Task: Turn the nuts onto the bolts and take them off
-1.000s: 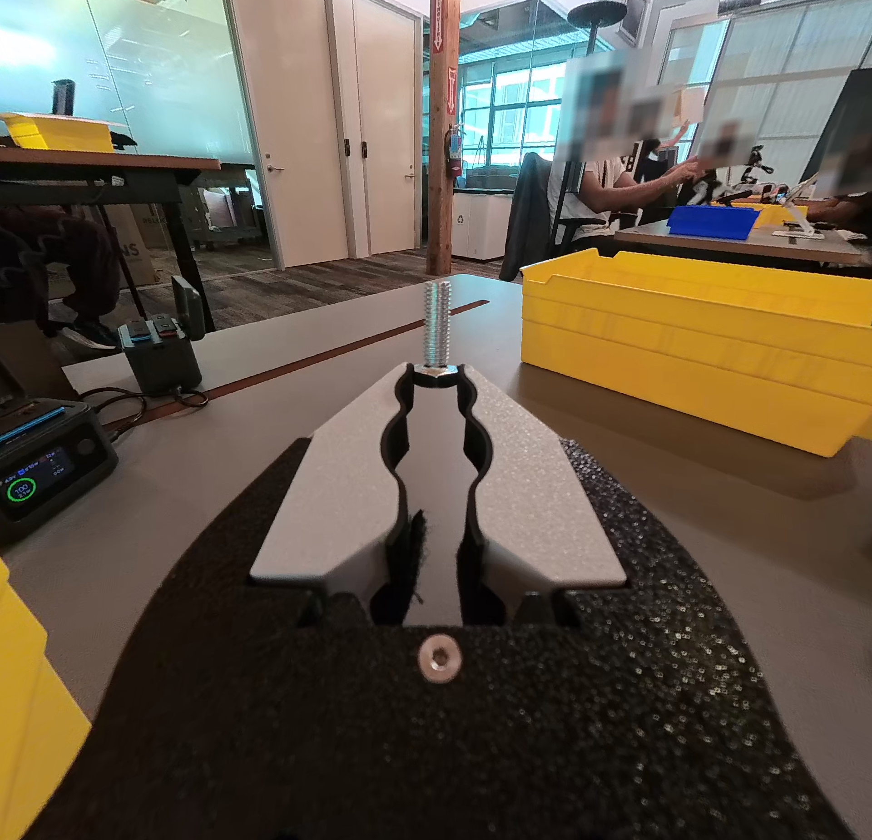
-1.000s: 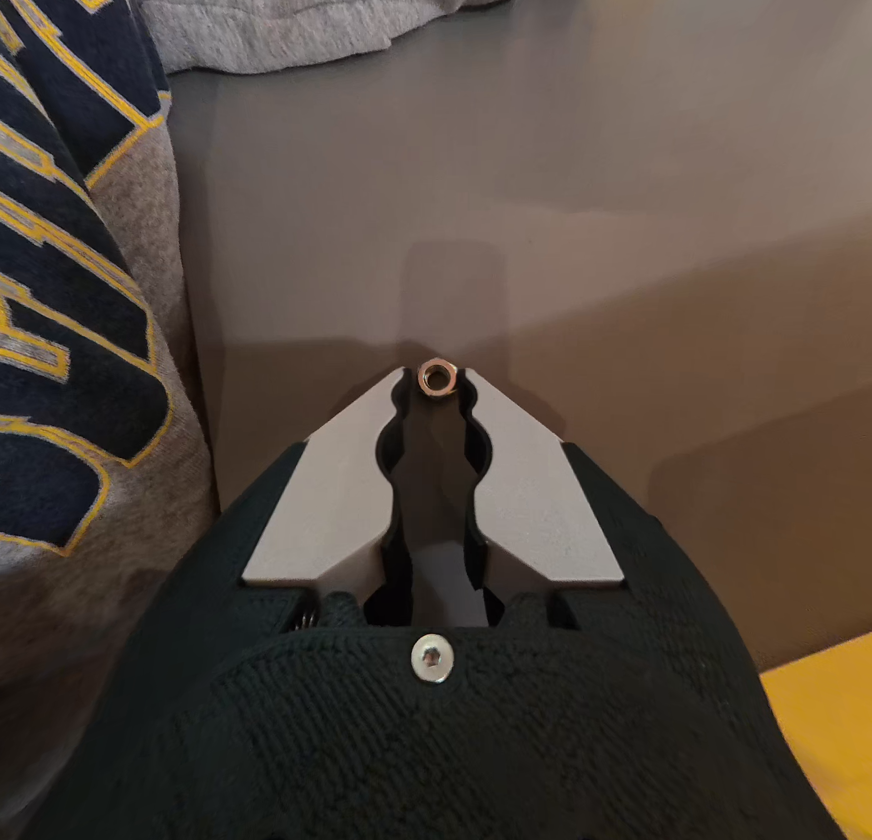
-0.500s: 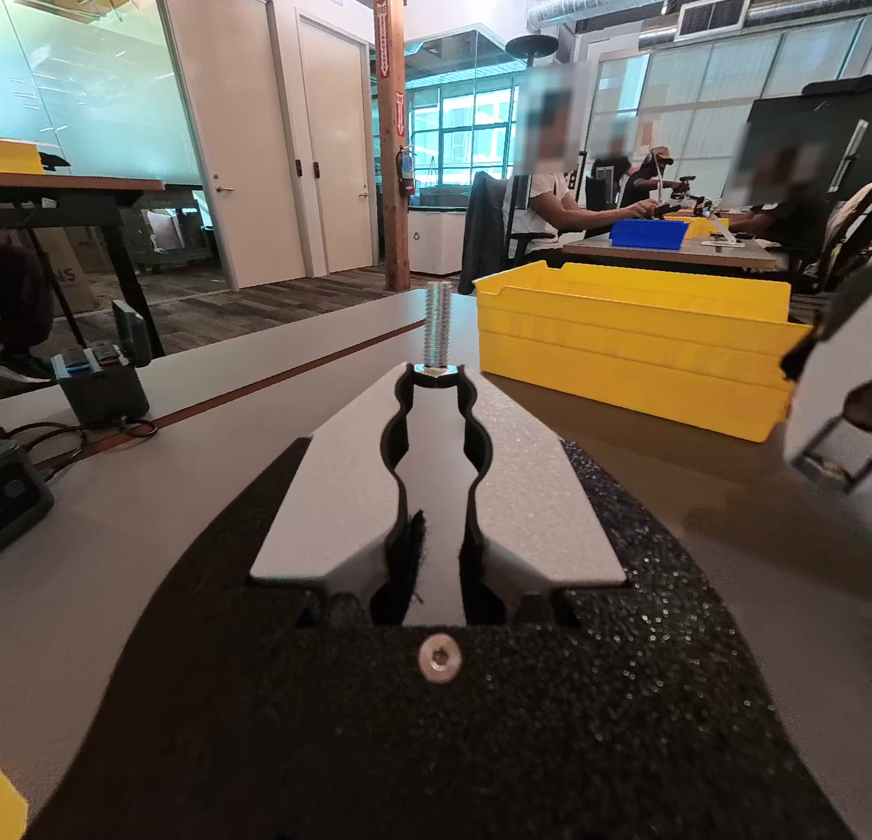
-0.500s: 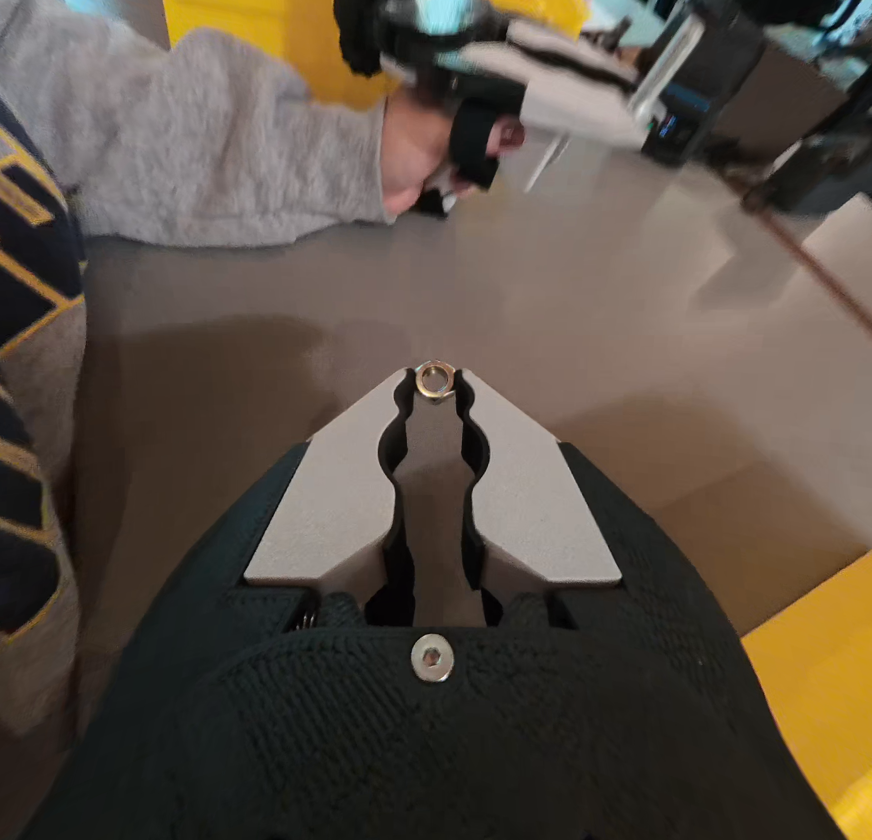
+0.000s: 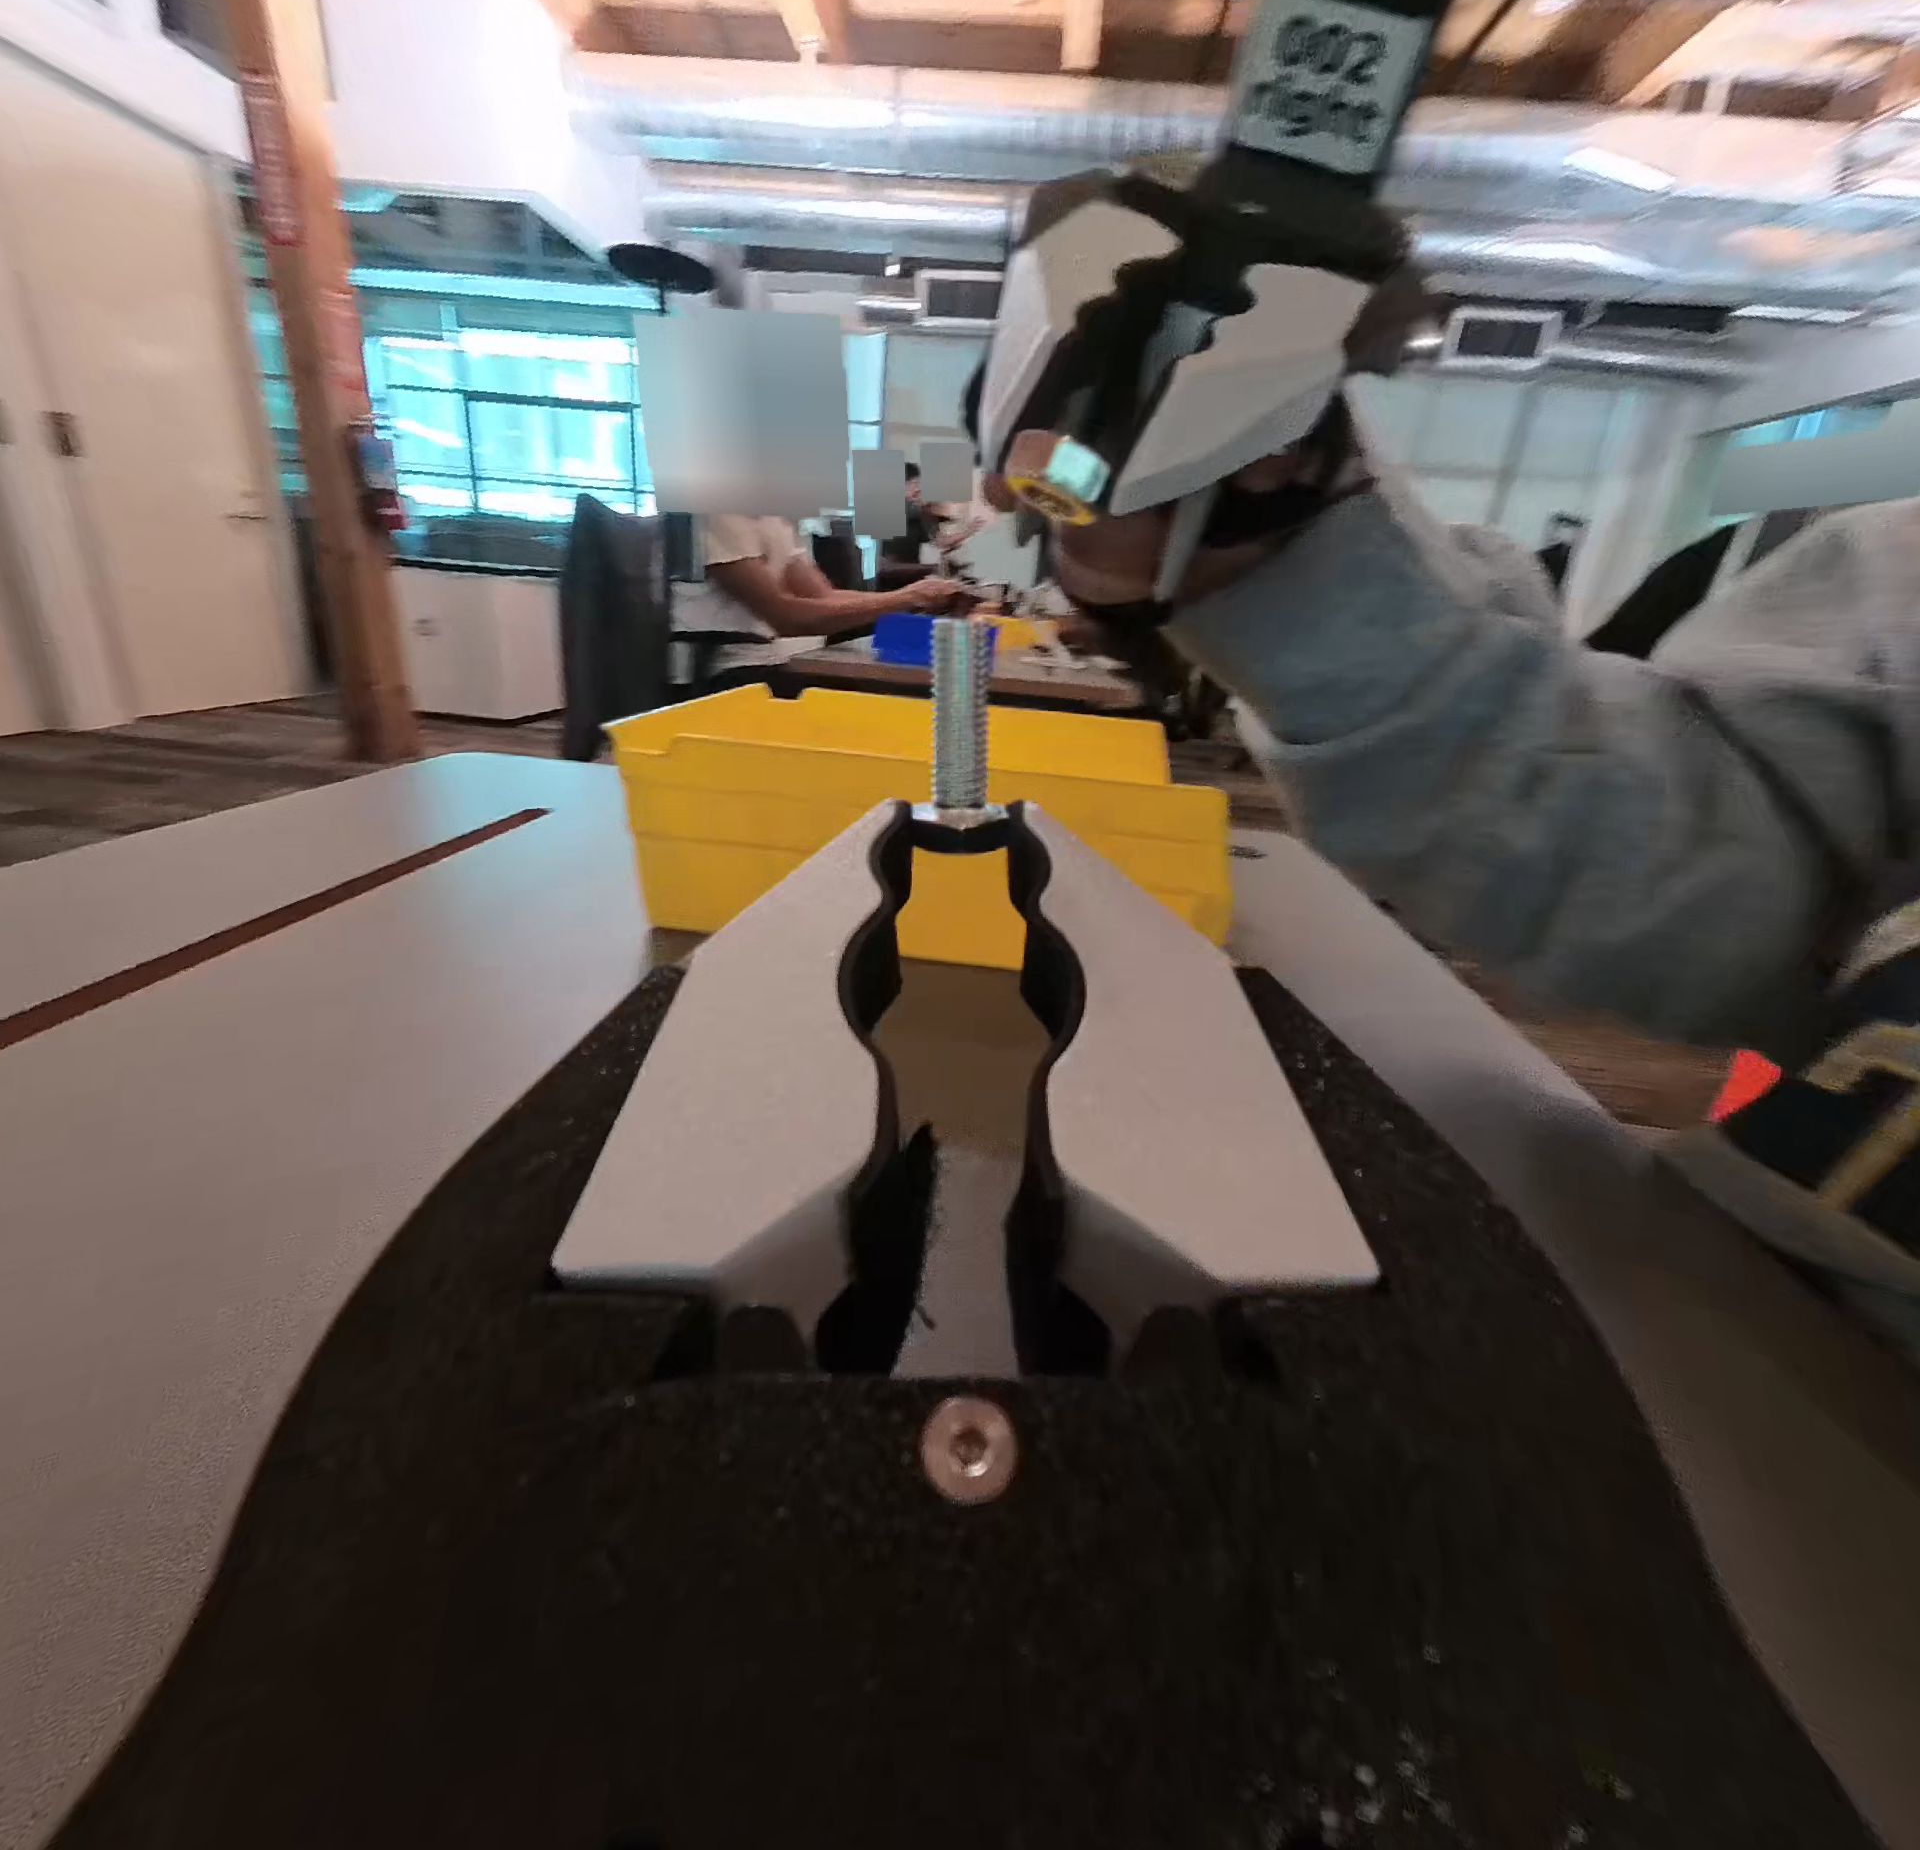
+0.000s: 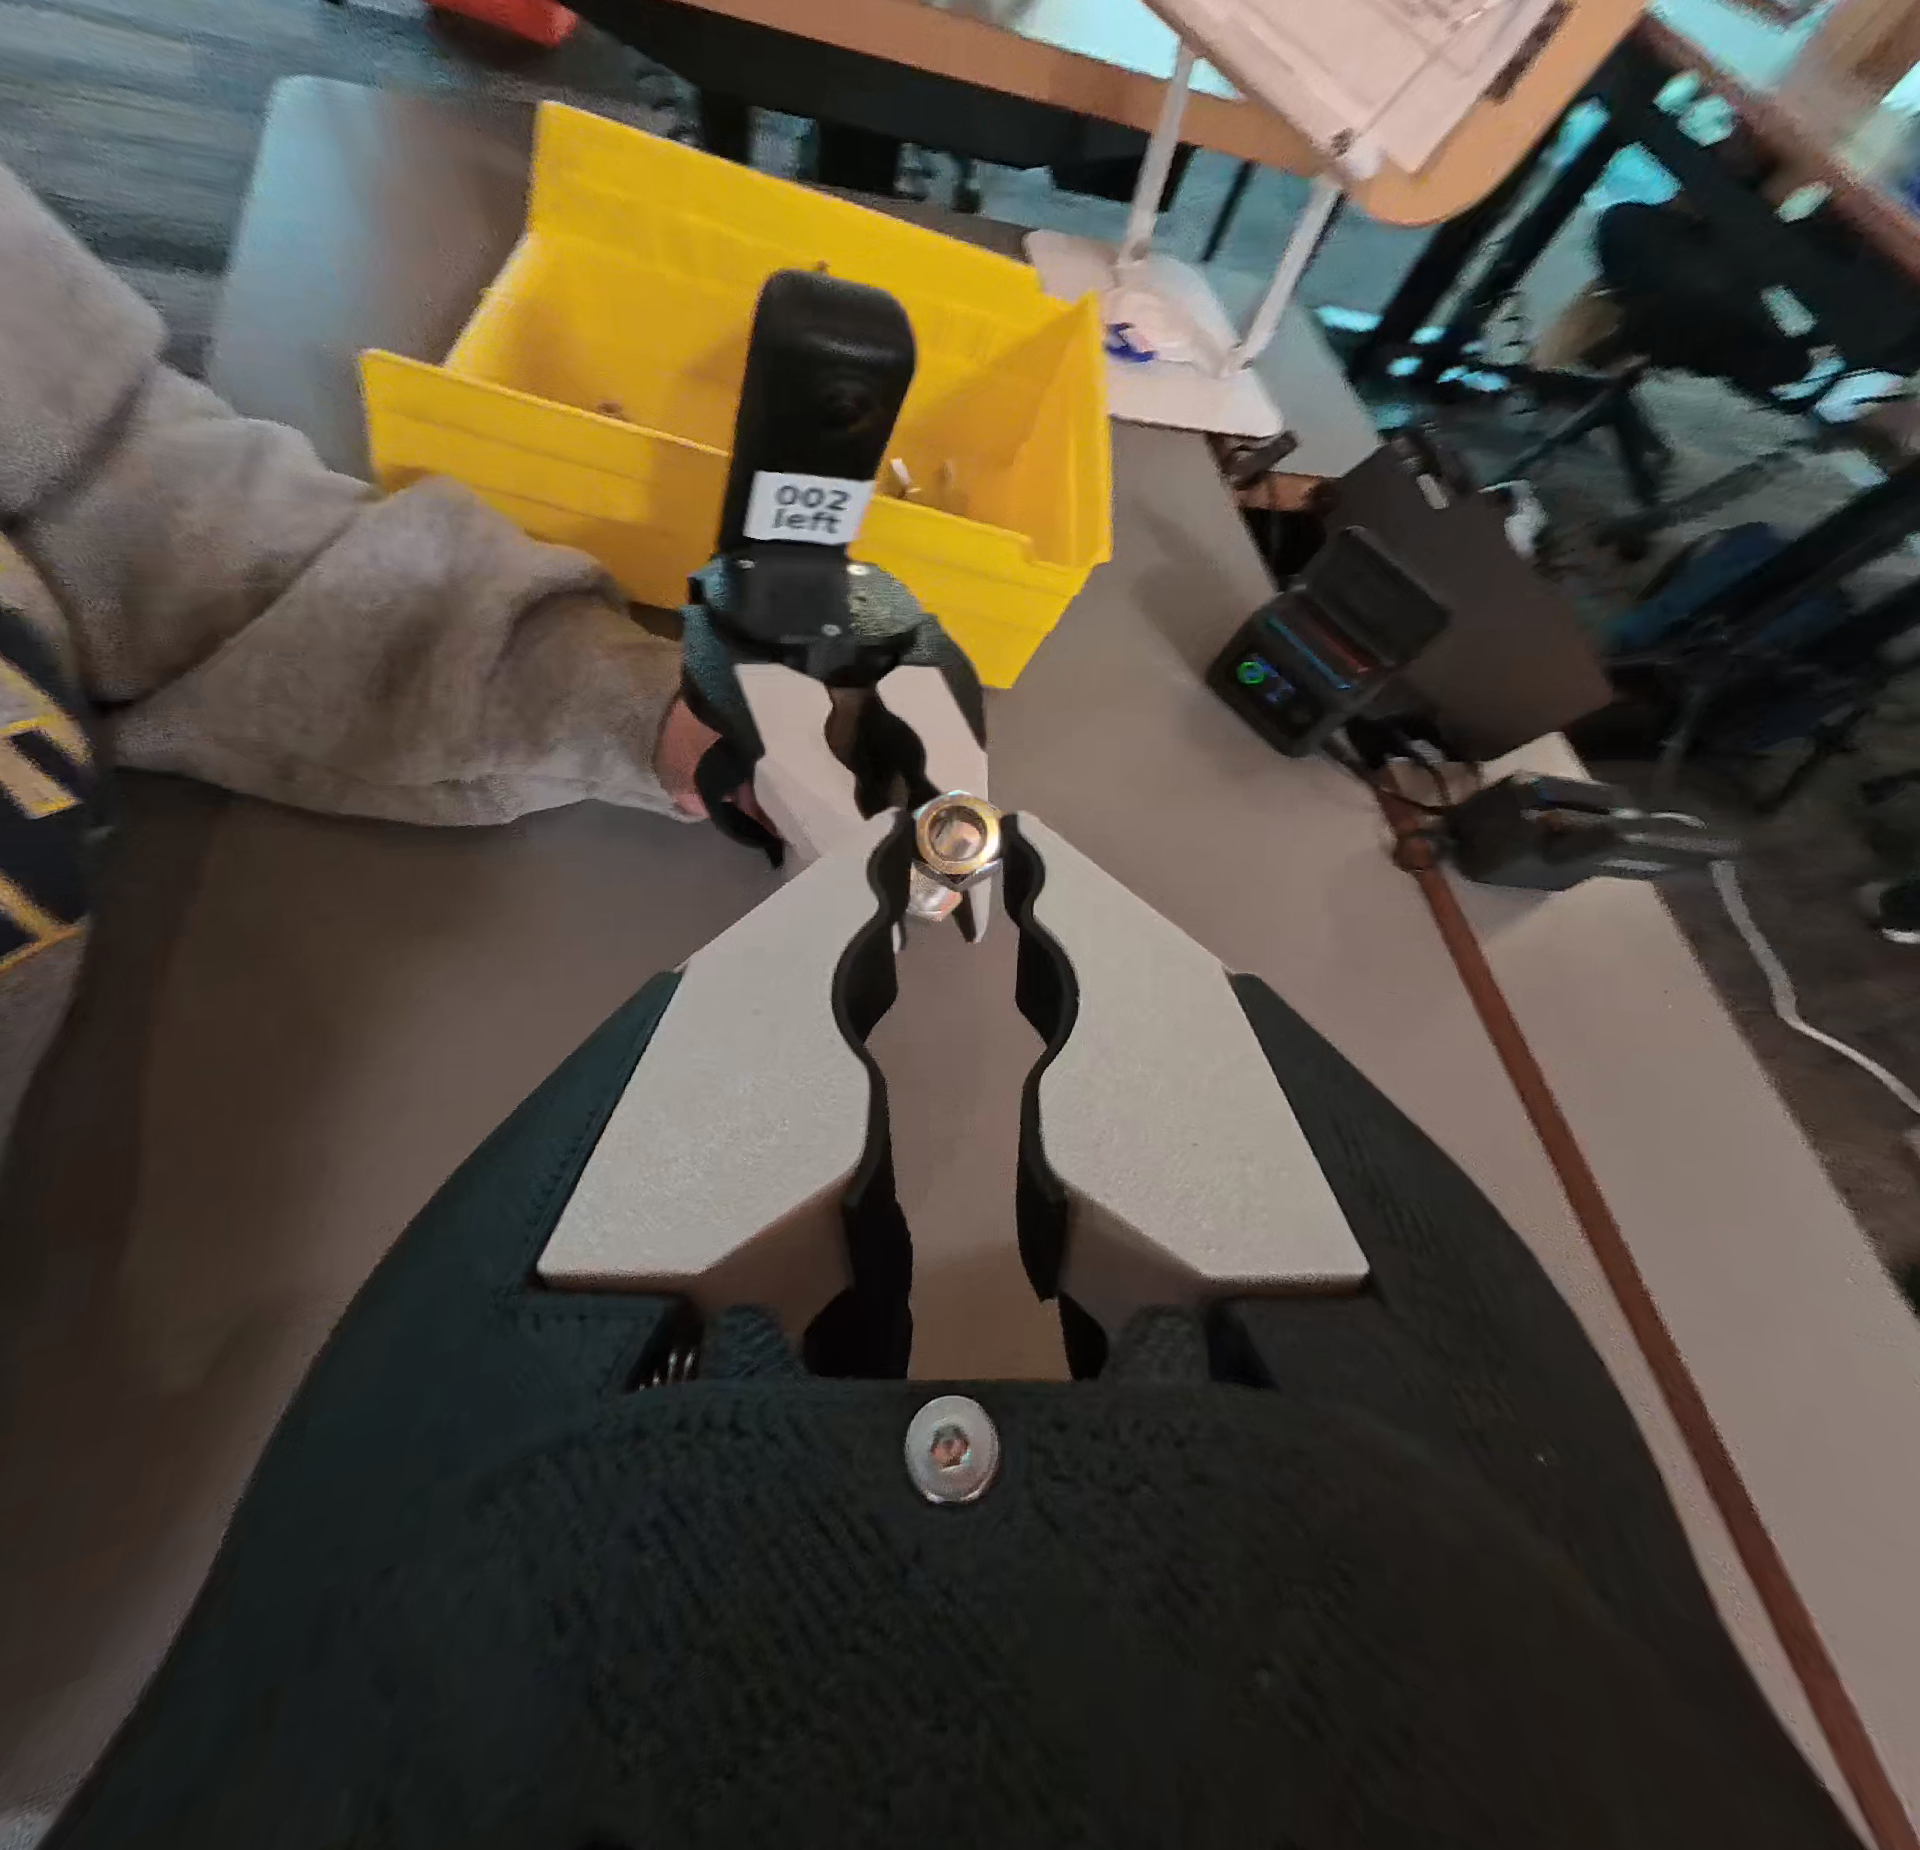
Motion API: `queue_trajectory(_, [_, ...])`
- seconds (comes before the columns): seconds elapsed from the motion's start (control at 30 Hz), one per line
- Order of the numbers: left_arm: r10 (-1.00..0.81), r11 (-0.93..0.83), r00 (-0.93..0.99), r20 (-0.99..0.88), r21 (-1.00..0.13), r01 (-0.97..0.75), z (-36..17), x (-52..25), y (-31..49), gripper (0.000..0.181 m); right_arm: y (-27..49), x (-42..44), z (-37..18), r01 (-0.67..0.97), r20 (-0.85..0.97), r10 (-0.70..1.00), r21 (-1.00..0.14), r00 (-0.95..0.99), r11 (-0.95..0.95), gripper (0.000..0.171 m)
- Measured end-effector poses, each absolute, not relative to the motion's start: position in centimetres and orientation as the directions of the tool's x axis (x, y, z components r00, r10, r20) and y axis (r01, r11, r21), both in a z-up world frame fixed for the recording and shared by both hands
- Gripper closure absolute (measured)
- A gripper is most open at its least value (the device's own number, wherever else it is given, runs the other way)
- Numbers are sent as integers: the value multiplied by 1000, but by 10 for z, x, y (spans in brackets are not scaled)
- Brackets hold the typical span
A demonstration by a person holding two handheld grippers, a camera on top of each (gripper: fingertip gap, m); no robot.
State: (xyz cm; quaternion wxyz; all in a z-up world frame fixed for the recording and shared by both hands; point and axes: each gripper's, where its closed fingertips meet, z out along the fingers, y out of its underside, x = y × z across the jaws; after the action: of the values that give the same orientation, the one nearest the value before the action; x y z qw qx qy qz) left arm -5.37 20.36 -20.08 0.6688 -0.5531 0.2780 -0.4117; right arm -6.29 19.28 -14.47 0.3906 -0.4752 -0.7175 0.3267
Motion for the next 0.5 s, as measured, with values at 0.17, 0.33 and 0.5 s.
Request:
queue_trajectory(0.17, [-921,13,380,87,-967,253,-199,-41,190,166,184,-57,-147,443,106,914,-849,-391,288,156])
queue_trajectory(0.33, [-946,5,316,71,-973,231,-201,-32,181,166,177,-54,-162,480,8,883,-837,-470,263,156])
queue_trajectory(0.5, [-967,-25,243,76,-978,208,-204,-25,172,166,167,-51,-169,497,-52,842,-826,-537,266,156])
